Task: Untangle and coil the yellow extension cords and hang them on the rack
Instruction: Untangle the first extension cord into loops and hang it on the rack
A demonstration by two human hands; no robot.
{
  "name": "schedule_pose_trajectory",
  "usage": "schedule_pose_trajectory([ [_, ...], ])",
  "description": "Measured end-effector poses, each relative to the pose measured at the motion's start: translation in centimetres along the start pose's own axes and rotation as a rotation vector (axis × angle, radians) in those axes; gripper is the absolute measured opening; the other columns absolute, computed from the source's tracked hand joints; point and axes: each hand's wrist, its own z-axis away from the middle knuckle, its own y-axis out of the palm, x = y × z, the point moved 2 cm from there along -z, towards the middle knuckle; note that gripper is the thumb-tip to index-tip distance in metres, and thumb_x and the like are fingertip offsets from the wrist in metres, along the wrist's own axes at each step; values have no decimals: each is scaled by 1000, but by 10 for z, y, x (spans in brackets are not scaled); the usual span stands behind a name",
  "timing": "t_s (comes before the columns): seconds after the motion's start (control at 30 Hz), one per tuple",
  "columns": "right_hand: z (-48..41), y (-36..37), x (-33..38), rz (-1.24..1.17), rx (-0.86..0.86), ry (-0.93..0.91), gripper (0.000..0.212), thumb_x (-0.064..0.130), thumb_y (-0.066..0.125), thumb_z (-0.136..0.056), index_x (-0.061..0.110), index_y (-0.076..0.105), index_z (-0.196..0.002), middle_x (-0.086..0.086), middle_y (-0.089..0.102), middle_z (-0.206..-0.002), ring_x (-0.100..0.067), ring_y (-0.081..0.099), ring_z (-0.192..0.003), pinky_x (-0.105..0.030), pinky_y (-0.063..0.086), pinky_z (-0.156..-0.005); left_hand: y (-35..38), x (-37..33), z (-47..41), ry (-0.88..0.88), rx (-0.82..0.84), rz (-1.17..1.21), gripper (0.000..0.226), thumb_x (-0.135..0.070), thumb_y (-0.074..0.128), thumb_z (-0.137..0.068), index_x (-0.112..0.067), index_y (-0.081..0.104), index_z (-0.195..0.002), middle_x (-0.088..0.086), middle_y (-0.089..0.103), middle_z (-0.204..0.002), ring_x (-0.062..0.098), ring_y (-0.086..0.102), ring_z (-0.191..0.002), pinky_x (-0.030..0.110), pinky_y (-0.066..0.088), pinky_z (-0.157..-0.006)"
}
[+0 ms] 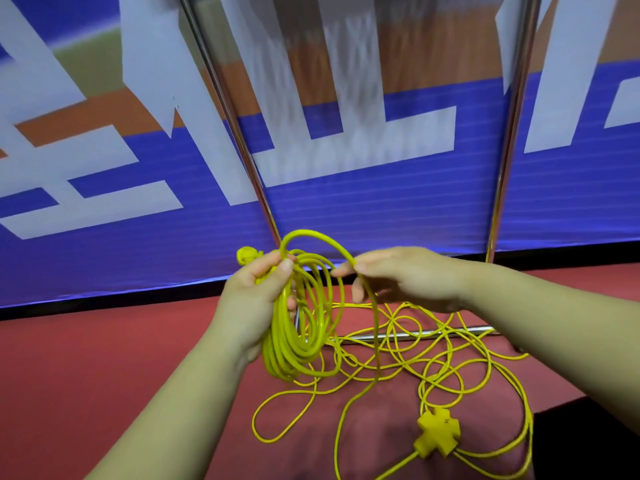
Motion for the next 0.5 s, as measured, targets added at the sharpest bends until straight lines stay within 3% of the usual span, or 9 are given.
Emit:
schedule_pose_trajectory([
  [0.1,-1,-2,-25,39,117,126,29,26,44,-105,27,69,-120,1,69,-97,-10,61,-95,-35,40,-93,-16,-4,-3,10,-51,38,24,-17,58,-100,-7,65,-121,7,57,-72,17,49,-49,27,45,-49],
  [0.3,-5,9,-36,112,178,154,32,11,52,-101,27,63,-128,3,70,-99,-7,64,-94,-15,46,-76,-40,-5,-8,2,-142,82,33,-20,59,-99,-8,59,-130,8,60,-75,17,51,-51,30,45,-53],
  [0.4,-11,10,-38,-7,99,167,32,6,54,-100,23,61,-127,-4,74,-98,-18,67,-93,-30,53,-85,-47,-6,-8,-9,-170,122,34,-18,60,-99,-9,59,-132,7,61,-74,16,51,-51,30,46,-53],
  [0.5,-14,6,-34,-70,-4,195,30,11,59,-98,23,54,-125,-6,76,-96,-19,71,-84,-27,56,-70,-51,-6,-6,-29,-187,182,34,-6,61,-95,-13,62,-129,8,64,-74,15,52,-50,27,46,-50],
])
